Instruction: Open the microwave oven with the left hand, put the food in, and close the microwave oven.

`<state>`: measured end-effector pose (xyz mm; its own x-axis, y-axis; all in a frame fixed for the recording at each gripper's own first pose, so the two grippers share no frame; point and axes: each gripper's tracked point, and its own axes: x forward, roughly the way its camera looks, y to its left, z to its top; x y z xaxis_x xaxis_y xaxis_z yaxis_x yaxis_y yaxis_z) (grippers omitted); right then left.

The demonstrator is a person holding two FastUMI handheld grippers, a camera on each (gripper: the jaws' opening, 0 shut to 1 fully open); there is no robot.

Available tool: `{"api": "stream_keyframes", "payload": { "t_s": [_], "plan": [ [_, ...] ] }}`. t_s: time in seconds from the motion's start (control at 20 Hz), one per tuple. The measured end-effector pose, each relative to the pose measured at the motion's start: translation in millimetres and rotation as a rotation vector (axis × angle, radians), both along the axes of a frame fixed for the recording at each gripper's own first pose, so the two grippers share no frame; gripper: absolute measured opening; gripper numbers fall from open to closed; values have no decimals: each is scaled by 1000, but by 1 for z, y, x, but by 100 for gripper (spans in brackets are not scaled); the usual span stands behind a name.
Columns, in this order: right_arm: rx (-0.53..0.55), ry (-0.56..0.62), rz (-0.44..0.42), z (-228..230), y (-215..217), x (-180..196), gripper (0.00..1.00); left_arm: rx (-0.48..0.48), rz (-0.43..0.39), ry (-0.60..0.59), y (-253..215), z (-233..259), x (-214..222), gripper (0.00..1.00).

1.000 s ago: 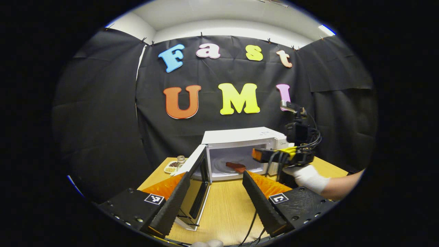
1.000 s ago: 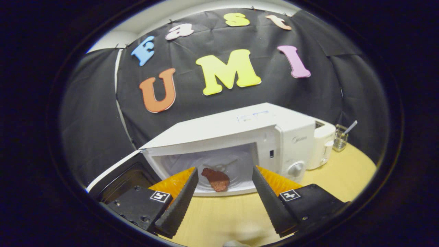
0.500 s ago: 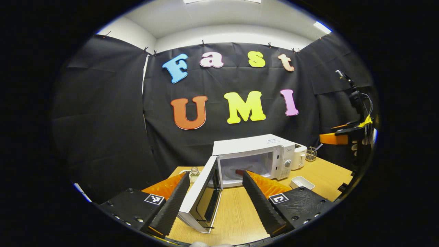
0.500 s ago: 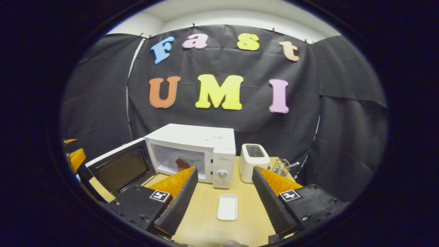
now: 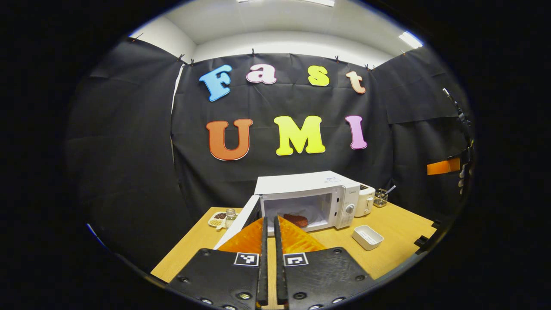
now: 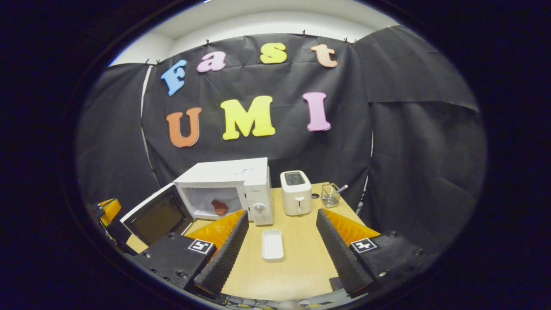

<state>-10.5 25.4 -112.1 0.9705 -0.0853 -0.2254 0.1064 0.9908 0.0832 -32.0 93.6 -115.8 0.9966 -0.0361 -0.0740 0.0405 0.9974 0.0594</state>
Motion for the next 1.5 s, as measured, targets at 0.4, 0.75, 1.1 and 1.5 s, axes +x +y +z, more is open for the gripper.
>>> {"api": "stream_keyframes", "payload": {
  "t_s": [0.4, 0.75, 1.1, 1.5],
  "plan": [
    [59, 3, -8, 2, -1, 0, 100, 17, 19, -9, 29, 1, 3, 0],
    [65, 19, 1, 1, 3, 4, 100, 79, 148, 22, 114, -32, 11, 0],
    [63, 38, -14, 1, -2, 4, 100, 50, 197, 133, 144, -99, 22, 0],
    [103, 75, -26, -16, -12, -1, 100, 41, 104, 164, 97, -108, 26, 0]
  ]
}}
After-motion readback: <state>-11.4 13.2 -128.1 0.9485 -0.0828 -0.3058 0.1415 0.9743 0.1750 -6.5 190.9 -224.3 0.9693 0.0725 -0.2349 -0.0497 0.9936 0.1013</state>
